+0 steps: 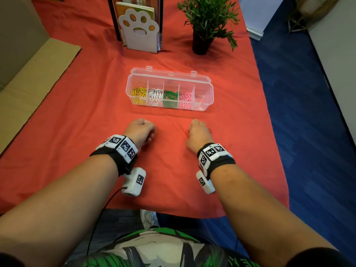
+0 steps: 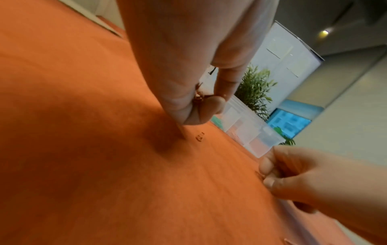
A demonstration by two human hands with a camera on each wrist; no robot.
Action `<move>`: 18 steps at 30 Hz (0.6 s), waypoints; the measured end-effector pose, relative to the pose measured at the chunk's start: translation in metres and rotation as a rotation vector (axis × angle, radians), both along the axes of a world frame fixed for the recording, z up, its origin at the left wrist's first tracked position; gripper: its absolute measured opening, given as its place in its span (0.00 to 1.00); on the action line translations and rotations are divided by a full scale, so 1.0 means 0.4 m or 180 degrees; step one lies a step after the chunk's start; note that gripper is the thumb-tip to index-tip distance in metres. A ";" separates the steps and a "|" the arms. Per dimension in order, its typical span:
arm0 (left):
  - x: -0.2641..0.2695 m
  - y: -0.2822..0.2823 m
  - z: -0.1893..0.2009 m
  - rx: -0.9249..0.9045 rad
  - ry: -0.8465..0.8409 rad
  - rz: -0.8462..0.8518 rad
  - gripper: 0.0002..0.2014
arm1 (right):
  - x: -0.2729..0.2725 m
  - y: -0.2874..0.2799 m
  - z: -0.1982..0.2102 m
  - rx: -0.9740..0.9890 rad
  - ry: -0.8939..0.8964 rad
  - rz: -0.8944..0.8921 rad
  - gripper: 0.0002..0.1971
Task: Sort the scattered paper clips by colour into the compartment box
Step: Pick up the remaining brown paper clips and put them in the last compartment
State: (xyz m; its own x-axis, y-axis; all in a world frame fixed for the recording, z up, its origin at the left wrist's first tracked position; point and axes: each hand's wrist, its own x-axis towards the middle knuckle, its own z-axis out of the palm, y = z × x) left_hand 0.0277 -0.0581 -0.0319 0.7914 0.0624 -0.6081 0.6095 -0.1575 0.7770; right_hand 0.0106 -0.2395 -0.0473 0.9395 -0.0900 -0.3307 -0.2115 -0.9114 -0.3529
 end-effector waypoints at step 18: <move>-0.005 -0.016 -0.023 0.2170 -0.0784 -0.1013 0.13 | -0.064 0.002 0.004 -0.0769 -0.0287 0.0610 0.14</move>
